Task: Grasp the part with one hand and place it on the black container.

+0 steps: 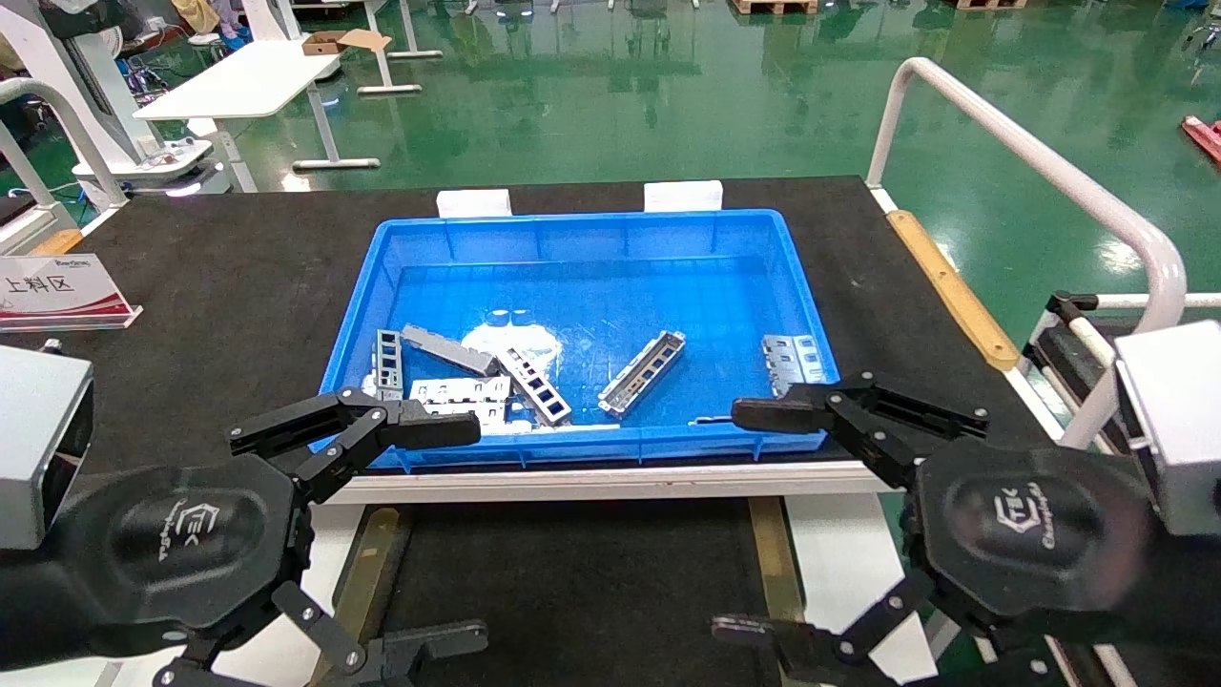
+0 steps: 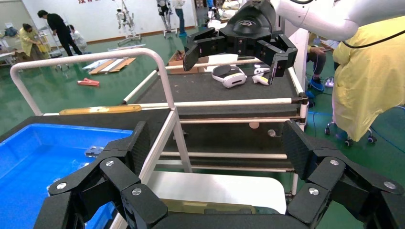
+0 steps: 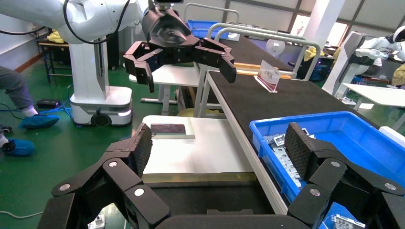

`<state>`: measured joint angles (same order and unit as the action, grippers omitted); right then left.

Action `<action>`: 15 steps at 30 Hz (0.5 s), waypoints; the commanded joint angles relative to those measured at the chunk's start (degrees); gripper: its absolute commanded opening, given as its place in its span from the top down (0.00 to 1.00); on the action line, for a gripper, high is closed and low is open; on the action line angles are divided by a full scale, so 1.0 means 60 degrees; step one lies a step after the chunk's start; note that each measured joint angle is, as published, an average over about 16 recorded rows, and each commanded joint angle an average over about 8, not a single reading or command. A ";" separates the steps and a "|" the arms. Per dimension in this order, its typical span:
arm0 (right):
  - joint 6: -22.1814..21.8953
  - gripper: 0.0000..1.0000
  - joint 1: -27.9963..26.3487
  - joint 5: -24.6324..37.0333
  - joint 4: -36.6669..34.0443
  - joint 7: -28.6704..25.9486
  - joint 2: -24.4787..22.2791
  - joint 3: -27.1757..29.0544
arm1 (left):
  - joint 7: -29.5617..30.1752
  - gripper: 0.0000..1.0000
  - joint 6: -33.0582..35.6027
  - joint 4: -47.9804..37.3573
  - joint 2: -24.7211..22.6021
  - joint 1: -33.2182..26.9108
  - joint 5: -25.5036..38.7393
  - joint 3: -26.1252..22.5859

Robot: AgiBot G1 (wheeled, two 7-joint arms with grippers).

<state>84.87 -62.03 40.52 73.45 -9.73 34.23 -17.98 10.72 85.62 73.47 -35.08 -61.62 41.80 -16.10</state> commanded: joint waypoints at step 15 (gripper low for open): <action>0.0000 0.00 0.0000 0.0000 0.0000 0.0000 0.0000 0.0000 | 0.0000 0.00 0.0000 0.0000 0.0000 0.0000 0.0000 0.0000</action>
<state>84.87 -62.03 40.52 73.45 -9.73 34.23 -17.98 10.72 85.62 73.47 -35.08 -61.62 41.80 -16.10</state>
